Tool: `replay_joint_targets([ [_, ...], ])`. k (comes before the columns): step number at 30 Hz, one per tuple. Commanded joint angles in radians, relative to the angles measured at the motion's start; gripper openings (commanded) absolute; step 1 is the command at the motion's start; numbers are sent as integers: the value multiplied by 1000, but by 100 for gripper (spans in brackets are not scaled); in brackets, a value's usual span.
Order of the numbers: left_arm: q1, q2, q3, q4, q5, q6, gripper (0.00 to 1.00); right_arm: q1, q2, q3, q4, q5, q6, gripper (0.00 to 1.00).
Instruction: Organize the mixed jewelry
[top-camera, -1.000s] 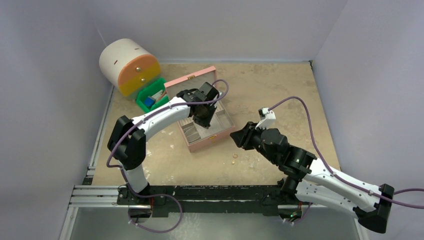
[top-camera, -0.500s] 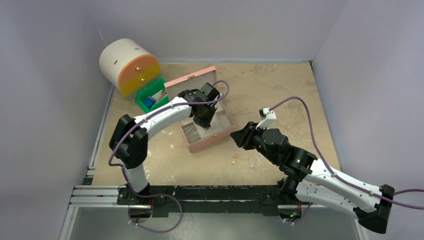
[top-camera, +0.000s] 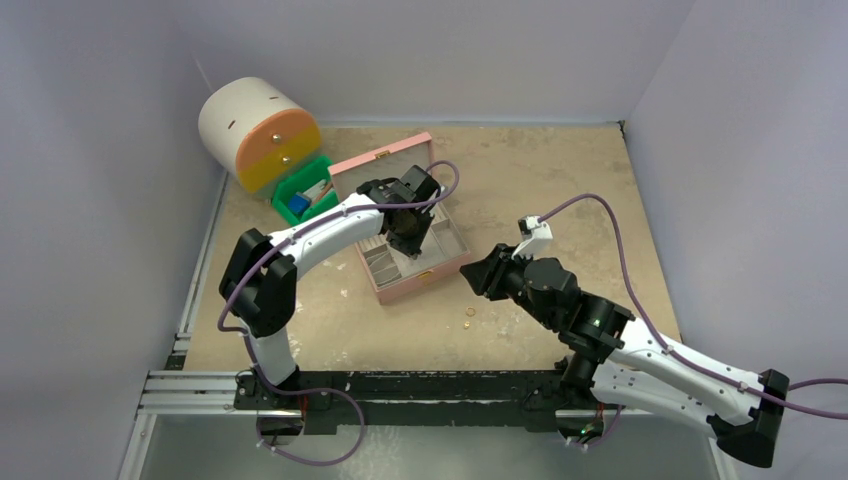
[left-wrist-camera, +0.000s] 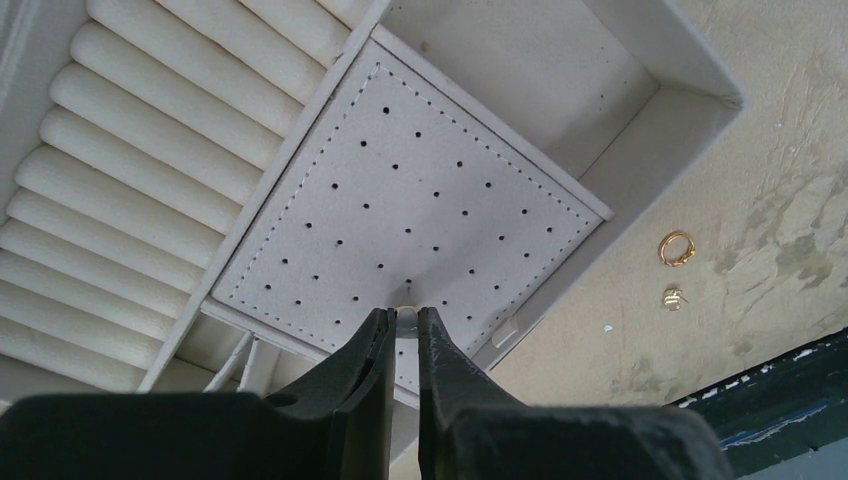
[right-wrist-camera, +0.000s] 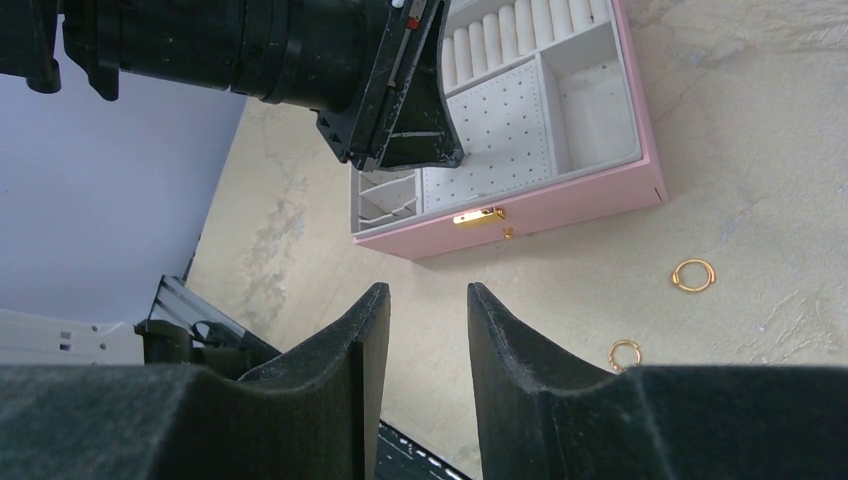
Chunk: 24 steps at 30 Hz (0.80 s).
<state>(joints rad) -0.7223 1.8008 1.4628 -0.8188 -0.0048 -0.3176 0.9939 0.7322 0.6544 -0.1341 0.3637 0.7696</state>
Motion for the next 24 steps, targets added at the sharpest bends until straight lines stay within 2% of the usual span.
replay_joint_targets([
  [1,2,0,31,37,-22,23,0,3,-6,1,45,-7,-9,37],
  [24,4,-36,16,56,-30,21,0,3,-3,0,46,-6,-4,37],
])
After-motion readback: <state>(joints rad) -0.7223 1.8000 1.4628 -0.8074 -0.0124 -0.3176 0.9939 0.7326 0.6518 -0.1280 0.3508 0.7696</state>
